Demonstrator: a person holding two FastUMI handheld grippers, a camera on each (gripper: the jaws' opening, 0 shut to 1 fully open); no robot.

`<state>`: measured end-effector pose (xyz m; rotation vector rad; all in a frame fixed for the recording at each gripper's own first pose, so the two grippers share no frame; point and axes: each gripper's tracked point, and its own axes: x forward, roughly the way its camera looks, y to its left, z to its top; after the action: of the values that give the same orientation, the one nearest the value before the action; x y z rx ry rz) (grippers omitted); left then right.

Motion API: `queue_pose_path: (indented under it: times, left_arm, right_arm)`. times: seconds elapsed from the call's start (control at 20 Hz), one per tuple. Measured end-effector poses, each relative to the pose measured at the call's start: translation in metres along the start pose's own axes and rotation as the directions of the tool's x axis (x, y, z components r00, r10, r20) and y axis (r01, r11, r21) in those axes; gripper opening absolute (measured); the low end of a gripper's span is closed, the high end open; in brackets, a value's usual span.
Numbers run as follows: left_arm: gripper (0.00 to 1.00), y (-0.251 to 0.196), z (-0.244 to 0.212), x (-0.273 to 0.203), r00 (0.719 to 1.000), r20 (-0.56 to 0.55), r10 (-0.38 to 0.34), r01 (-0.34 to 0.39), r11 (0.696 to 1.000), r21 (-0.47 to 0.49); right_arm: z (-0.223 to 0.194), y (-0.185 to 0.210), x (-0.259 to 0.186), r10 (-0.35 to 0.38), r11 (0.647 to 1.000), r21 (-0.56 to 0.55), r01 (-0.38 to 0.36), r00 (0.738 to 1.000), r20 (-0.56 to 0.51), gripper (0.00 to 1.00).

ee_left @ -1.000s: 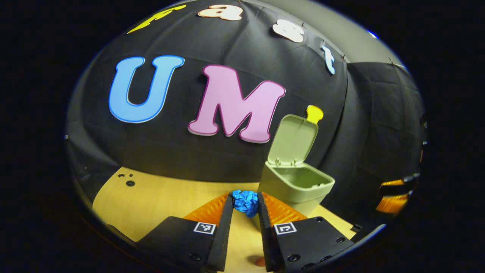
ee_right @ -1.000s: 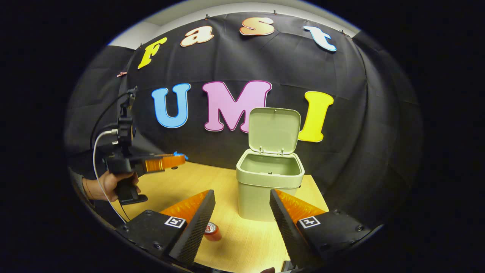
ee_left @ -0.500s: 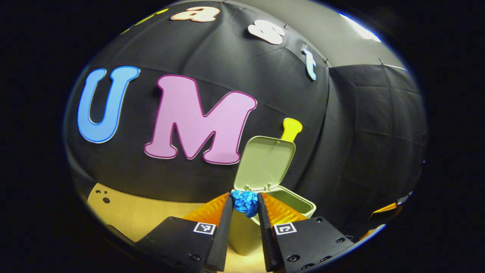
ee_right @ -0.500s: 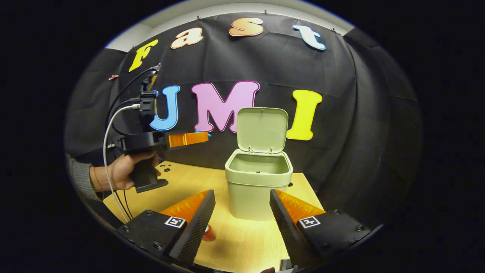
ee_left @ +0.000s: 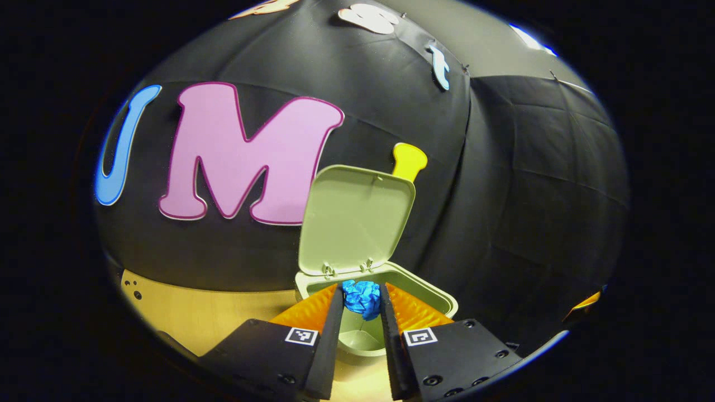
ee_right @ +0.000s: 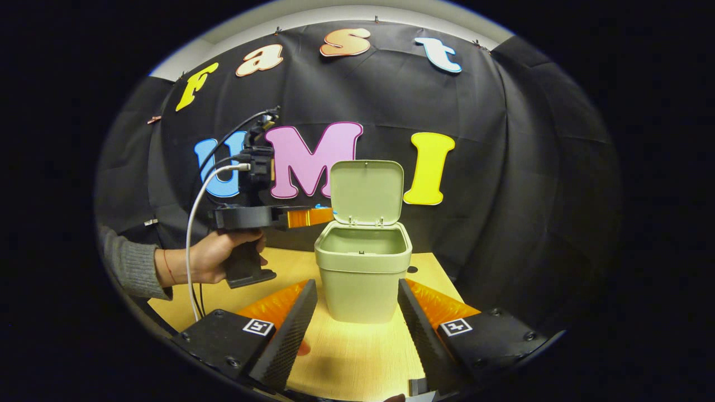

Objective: Press the lid of the desktop garbage bin to open it, pick up the crumpled paper on the desktop and throw it into the bin, then pick up the pop can on the desktop and drop it into the bin, and finally close the garbage bin lid.

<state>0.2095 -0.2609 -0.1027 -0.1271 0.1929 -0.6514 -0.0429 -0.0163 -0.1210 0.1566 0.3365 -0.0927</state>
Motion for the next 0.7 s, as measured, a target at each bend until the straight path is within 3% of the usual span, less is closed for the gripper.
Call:
queue_pose_path:
  times: [0.25,0.35,0.65,0.7]
  left_arm:
    - [0.38,-0.008,-0.028,0.024,0.997,-0.074,-0.006,0.008,0.999,0.033]
    - [0.42,-0.006,-0.029,0.027,0.997,-0.074,-0.001,0.003,0.999,0.032]
    - [0.6,-0.002,-0.03,0.034,0.997,-0.071,0.017,-0.015,1.0,0.025]
    - [0.73,0.0,-0.03,0.033,0.997,-0.071,0.021,-0.019,0.999,0.029]
  right_arm:
    - [0.001,-0.006,0.0,-0.025,1.0,0.007,0.025,1.0,-0.002,0.92]
    - [-0.001,-0.008,0.0,-0.032,0.999,0.007,0.032,0.999,-0.005,0.92]
    - [-0.006,-0.009,0.003,-0.038,0.999,0.021,0.038,0.999,-0.019,0.92]
    - [-0.006,-0.009,0.003,-0.037,0.999,0.021,0.037,0.999,-0.02,0.92]
